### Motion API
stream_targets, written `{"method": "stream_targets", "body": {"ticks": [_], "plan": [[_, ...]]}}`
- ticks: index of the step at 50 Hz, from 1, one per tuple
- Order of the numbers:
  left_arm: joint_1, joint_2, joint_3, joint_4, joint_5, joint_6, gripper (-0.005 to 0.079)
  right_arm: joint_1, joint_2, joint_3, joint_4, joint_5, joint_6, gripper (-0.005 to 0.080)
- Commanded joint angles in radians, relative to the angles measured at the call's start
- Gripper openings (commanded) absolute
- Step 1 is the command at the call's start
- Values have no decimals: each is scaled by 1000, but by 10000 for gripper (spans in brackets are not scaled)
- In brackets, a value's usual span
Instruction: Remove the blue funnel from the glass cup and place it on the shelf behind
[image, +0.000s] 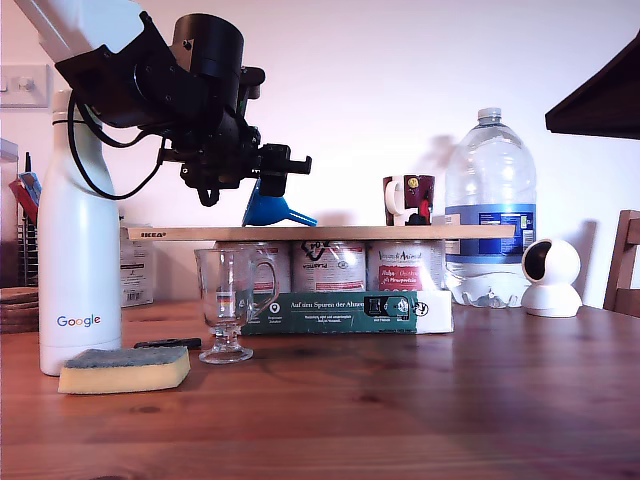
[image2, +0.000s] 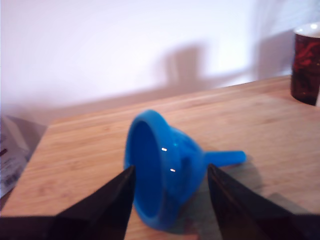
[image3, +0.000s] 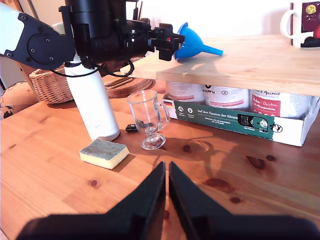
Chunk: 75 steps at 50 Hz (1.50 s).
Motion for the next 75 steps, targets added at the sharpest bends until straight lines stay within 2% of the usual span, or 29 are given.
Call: {"method": "stream_targets", "body": {"ticks": [1,24,33,41,44,51,60,69,75], "plan": [[2,-18,-4,8,-6,11,415,4,0,28,3,-2,-3,-10],[-35,-153,-4,-114,-6,47,395,4,0,28,5,0,-7,-10],[-68,-214,-4,-215,-5,47,235,4,0,28,5,0,-10,-10],[-103,-272,-4,-317,-5,47,-32,4,0,28,6,1,-11,-10],[-117,-294,-4,-353,-6,42,-20,4,0,28,9,1,-11,-10],[-149,-332,-4,-406,-7,-53,-20,3,0,28,18,1,-29,-10],[-203,-338,-6,-455,-7,-53,-20,2,0,28,19,5,-31,-10],[-241,-367,-48,-469,130,-53,-20,2,0,28,19,8,-37,-10],[-251,-417,-101,-470,182,-53,-20,0,0,28,19,10,-37,-10]]}}
